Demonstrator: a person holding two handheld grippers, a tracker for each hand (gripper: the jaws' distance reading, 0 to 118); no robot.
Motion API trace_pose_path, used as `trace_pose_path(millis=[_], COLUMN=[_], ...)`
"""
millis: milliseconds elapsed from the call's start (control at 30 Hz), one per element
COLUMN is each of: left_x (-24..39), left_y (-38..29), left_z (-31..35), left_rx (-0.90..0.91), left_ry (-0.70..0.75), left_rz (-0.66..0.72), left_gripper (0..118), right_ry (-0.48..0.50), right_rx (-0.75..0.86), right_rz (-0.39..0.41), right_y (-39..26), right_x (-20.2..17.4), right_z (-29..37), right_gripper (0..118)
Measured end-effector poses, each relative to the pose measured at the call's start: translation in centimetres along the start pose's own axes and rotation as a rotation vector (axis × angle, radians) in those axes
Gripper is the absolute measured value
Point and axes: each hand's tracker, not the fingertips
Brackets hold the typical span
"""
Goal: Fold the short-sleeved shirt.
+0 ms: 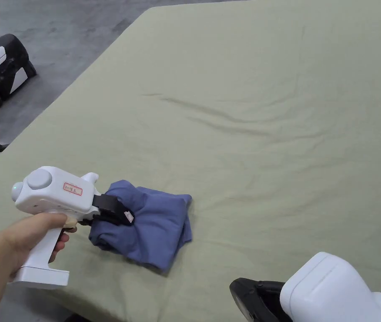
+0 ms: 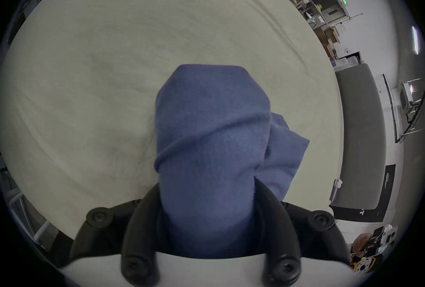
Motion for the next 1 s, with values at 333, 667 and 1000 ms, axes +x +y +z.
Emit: trace_pose_path(millis=[333,667,1000], left_x=[0.0,10.4,35.4], left_y=[-0.5,-3.6,-7.4], left_z=[4.4,8.8,8.5], left_rx=[0.255,0.447,0.837], left_ry=[0.185,0.535,0.333], left_rz=[-0.013,-0.180,-0.522], left_gripper=[118,0,0], right_ry=[-0.006,-0.055,-0.632], right_rx=[-0.001,0.065,0.254], right_rz=[-0.028,-0.054,-0.156], right_y=[-0.4,-0.7,-0.4], right_x=[1.4,2.8,16.5], right_z=[0.7,3.7,18.4], right_gripper=[2,2,2])
